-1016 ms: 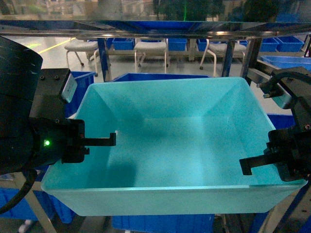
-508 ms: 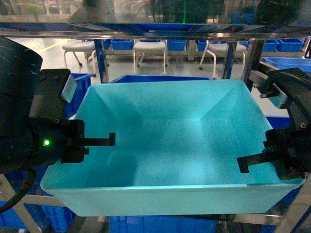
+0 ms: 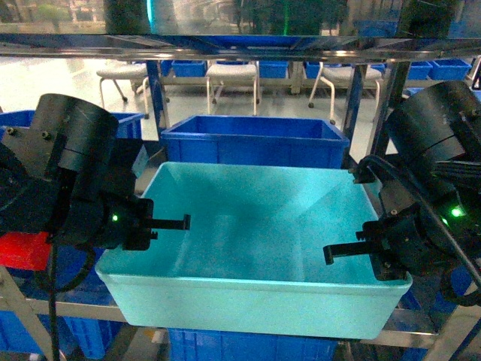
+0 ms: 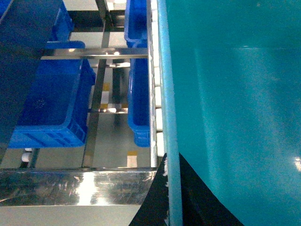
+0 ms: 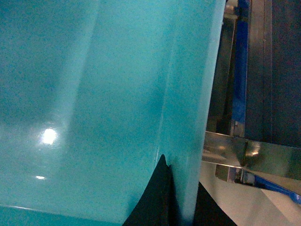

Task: Organize blue bins on left shelf correctly

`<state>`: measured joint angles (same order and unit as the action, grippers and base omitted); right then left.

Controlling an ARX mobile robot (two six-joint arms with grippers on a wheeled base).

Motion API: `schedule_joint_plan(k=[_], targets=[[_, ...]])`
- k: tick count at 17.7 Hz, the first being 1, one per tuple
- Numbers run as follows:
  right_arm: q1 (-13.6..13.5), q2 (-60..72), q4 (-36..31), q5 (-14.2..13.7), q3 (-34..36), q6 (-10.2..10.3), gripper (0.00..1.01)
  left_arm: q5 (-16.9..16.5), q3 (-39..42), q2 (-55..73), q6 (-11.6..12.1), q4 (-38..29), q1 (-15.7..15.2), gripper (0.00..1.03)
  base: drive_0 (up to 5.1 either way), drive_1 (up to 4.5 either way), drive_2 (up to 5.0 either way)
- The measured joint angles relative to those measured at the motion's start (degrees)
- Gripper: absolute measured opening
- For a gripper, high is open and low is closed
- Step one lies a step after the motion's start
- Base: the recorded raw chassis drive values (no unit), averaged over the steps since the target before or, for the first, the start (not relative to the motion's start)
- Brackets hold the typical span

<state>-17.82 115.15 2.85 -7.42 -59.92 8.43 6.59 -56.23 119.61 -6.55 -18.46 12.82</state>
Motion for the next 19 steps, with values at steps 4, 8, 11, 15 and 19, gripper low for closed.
schedule_joint_plan(k=[4,8,11,15,19], targets=[[0.3,5.3,3.2,0.7,-5.1,1.3,0.02,0.0,-4.3,3.9,1.1,2.1,-0.3,0.02,0.0,0.00,0.0],[0.7,15.7,13.0,0.8,-21.0,2.3,0.02,-1.5,-18.0,13.3,1.4,11.4,-3.3,0.02,0.0,0.00,0.0],[1.8,20.8,18.8,1.6,-30.7,2.4,0.02,-0.6,-25.7,16.8,1.7,16.0,-3.8,0.02,0.0,0.00,0.0],[2.2,22.4,20.7,0.5,-33.2,1.4,0.39,3.3,-29.3,19.2,2.2,15.7,-4.0,0.38,0.0,0.00,0.0],[2.1,20.6,13.9,0.4,-29.2,0.9,0.77,3.5,-22.1,15.1,2.5,8.3,-3.9,0.76,0.0,0.00,0.0]])
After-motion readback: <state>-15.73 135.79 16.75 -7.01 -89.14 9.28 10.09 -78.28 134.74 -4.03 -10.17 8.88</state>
